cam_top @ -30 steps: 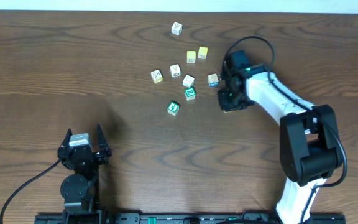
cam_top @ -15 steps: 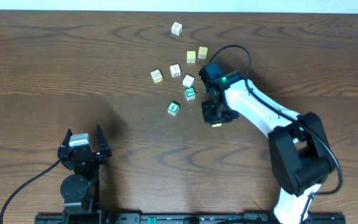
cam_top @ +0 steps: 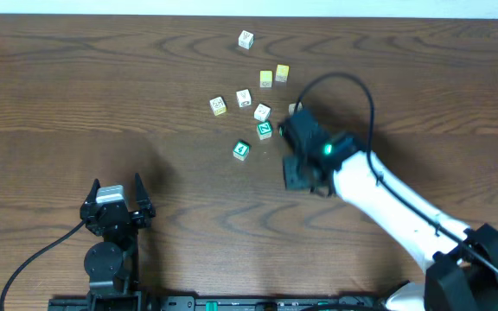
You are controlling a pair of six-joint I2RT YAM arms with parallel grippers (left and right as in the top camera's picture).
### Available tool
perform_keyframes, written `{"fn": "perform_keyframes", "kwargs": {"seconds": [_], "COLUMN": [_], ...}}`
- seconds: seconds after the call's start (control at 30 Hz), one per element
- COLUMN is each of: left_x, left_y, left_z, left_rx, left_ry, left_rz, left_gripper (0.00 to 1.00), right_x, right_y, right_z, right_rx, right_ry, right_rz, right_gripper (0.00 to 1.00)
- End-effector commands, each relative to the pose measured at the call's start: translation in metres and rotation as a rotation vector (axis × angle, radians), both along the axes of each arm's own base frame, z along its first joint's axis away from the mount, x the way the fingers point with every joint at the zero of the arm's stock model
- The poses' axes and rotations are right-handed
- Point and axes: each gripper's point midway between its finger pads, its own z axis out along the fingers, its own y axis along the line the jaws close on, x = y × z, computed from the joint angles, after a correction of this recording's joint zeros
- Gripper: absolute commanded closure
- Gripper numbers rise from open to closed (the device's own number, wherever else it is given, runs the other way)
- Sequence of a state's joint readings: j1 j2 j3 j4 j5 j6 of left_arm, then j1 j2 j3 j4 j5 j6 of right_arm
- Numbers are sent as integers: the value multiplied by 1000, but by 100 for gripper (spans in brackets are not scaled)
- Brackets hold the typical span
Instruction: Lift 4 blocks
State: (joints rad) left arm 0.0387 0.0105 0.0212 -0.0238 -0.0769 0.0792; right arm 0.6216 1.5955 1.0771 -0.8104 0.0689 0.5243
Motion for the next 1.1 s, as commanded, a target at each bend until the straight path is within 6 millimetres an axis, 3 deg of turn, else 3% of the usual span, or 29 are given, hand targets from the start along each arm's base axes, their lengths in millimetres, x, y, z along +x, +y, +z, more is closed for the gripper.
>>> {"fn": "perform_keyframes", "kwargs": {"seconds": [0.0,0.2,0.47,1.07], "left_x": [-1,-1,-1,-1], "left_y": [3,3,3,3], "left_z": [-18,-18,-18,-18], "left_rx": [-6,-6,-6,-6], "left_ry": [54,54,54,54], "left_rz": [18,18,18,18], "left_gripper": [24,24,24,24], "right_x": [-25,-30,-11,-27], "right_y": [-4,-3,0,-13], "right_z": [-24,-51,-45,-59], "right_rx": [7,47,60,21], "right_ry": [10,-25,-119,-66], "right_rz": [-62,-89,-119,-144], "right_gripper": [99,99,99,92]}}
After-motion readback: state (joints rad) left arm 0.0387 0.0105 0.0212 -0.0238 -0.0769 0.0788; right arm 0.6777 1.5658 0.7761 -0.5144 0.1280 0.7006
